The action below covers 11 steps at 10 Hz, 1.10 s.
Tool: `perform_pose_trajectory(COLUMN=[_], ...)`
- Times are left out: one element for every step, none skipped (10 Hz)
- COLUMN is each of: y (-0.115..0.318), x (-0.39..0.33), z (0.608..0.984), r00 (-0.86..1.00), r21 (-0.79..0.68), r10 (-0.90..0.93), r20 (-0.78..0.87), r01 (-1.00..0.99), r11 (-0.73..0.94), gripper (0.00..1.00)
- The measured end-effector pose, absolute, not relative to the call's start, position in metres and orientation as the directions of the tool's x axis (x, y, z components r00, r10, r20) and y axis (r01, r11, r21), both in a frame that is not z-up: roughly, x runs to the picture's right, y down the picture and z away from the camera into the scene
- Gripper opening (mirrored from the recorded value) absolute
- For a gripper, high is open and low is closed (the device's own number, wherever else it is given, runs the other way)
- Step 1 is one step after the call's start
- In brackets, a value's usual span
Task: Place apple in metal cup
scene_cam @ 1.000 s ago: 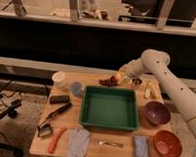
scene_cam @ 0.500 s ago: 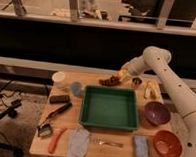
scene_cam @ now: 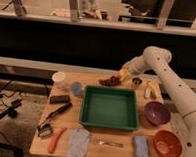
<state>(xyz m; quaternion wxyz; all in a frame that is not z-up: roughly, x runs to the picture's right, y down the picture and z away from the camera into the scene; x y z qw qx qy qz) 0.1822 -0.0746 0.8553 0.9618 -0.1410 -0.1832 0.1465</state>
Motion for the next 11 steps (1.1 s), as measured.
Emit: perform_pose_trajectory(y=[-0.079,-0.080,-0.081,-0.081,-0.080,-0.077,-0.075,-0.076,-0.077,-0.076,-0.074], x=[0.198,0.205,0.209,0.212,0.220,0.228,0.235,0.235,0.235,0.241,0.247], z=[0.858,0.859,0.861,0.866,0.871,0.876,0.883,0.889,0.893,0.897,0.902], r00=[0.889,0.888,0.888,0.889,0.889,0.891,0.900,0.907,0.910,0.913,0.916], r21=[-0.315,-0.312,-0.311,-0.313,-0.315,-0.316,-0.312,-0.308,-0.305,-0.301,-0.297], r10=[0.350,0.358,0.367,0.377,0.385,0.390,0.382,0.373,0.369,0.369,0.369], r20=[0.296,0.287,0.276,0.262,0.248,0.233,0.210,0.194,0.188,0.174,0.160], r01=[-0.255,-0.267,-0.278,-0.291,-0.302,-0.310,-0.308,-0.305,-0.303,-0.308,-0.312], r11=[0.914,0.912,0.909,0.904,0.900,0.897,0.899,0.901,0.903,0.903,0.903], gripper=[0.29,0.29,0.29,0.29,0.29,0.29,0.29,0.29,0.29,0.29,0.29])
